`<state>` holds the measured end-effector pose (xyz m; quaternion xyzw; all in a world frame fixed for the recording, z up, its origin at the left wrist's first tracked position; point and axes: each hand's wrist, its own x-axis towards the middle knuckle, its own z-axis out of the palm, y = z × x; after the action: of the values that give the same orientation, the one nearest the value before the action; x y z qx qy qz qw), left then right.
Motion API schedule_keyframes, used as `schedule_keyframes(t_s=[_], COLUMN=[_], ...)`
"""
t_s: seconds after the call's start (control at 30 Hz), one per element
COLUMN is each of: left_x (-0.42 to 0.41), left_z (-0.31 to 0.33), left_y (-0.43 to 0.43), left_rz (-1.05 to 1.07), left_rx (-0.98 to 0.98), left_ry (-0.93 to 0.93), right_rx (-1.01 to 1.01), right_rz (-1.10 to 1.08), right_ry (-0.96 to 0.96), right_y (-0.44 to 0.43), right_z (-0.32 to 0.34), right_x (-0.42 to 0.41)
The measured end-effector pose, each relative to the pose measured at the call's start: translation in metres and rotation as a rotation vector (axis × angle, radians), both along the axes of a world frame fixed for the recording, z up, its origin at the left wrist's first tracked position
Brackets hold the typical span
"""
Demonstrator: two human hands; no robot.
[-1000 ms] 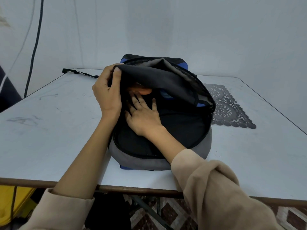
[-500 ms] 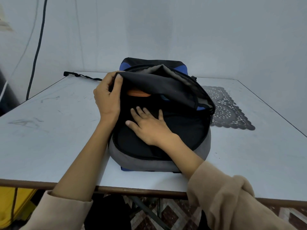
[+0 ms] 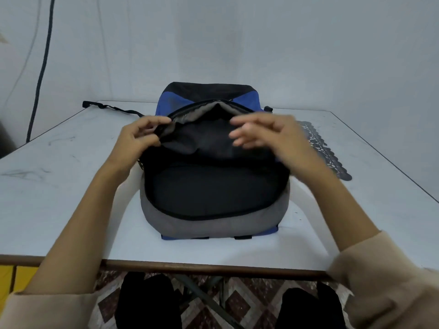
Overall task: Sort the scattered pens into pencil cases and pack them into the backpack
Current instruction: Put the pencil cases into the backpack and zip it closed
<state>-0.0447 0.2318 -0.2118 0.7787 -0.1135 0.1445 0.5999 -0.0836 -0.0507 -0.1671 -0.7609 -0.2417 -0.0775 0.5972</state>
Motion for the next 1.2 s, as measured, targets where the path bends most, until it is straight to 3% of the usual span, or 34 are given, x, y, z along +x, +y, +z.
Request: schedule_keyframes(t_s=[0.1,0.2,0.27,0.37,0.53,0.63,0.73,0.8,0.9,1.1,1.2], left_x=[0.006,0.022,0.028,0.026,0.011,-0.006,-0.032,-0.047,-0.064,-0.069,-0.076], left_z=[0.01,0.008,0.003,-0.002,0.003,0.004,0.004,0.0,-0.01,-0.029,-0.027], left_y=[0.001,0.005,0.005,0.004,0.005,0.005,0.01,0.016,0.021,0.023,0.023], left_rz=[0.242,0.394,0.292,0.156,0.318,0.286,0.149,0.04,-0.076,-0.117,-0.162], left_rx=[-0.292,-0.176,0.007,0.25,0.413,0.305,0.128,0.118,0.267,0.42,0.329], left_ry=[-0.007,0.056,0.136,0.197,0.1,-0.062,-0.112,-0.13,-0.171,-0.137,-0.107], right_rx=[0.098,-0.167,-0.272,-0.301,-0.296,-0.195,-0.08,-0.142,-0.346,-0.519,-0.573], right_rz=[-0.469,-0.691,-0.606,-0.421,-0.412,-0.356,-0.264,-0.175,-0.013,0.108,0.125], right_ry=[-0.095,0.024,0.154,0.184,0.109,0.065,0.033,-0.008,-0.013,0.072,0.103], right_y=[-0.026,-0.048,-0.053,-0.052,-0.054,-0.054,-0.056,-0.059,-0.061,-0.068,-0.066], right_z=[0.005,-0.01,-0.02,-0.031,-0.033,-0.023,-0.016,-0.015,-0.023,-0.039,-0.037], right_x=[0.029,0.061,0.07,0.067,0.055,0.036,0.016,0.004,-0.01,-0.008,-0.006])
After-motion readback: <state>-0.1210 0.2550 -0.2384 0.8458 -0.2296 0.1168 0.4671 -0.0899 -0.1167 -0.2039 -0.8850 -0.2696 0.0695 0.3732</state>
